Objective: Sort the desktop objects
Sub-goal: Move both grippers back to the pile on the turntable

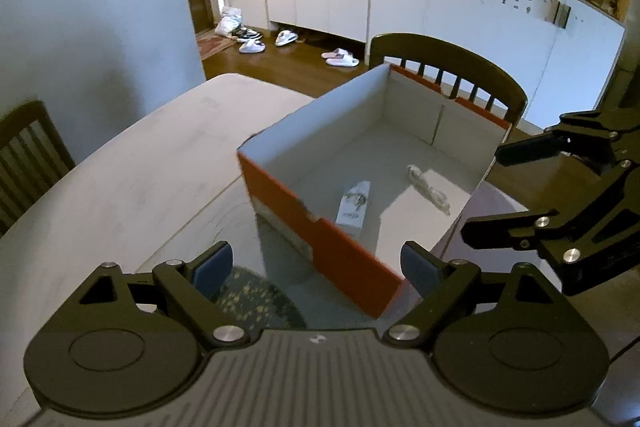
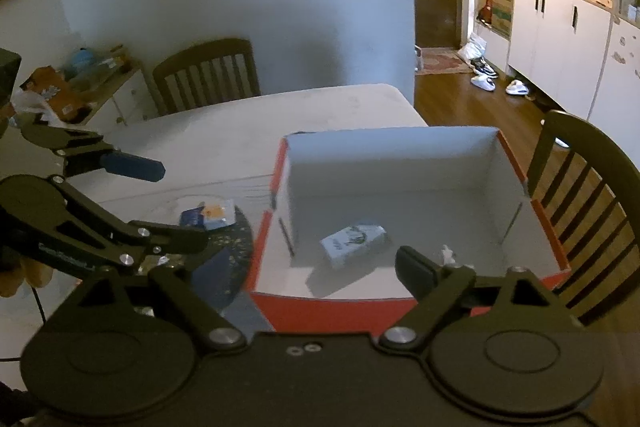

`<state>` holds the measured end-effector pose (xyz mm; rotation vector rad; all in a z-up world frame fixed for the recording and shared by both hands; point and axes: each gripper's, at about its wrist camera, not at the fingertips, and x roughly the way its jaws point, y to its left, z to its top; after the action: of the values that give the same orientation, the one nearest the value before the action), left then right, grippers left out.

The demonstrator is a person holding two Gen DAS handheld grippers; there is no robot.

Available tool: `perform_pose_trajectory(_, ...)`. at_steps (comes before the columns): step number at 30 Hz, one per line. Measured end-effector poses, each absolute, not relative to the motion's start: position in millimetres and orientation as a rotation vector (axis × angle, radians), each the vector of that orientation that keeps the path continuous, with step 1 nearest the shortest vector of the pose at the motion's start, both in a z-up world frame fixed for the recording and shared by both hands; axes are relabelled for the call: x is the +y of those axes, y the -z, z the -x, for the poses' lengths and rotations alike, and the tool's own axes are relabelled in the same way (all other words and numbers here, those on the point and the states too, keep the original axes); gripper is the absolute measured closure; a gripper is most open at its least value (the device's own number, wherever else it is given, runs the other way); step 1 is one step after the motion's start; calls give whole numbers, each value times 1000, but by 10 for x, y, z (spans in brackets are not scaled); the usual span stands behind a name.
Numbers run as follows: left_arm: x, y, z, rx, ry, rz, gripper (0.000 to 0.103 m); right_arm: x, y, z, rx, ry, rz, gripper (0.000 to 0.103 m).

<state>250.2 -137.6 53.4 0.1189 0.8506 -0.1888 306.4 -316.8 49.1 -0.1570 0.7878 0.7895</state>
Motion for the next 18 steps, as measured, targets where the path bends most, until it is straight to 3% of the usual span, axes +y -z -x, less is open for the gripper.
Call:
perform_pose_trajectory(15,-855,-513,-1875,845,116,-52,12,-2705,-534,-2590,789,-864,174,8)
perform_pose_trajectory(18,-715,-472,-1766,850,88,-37,0,-2602,-536,-2496,785,-881,181,7)
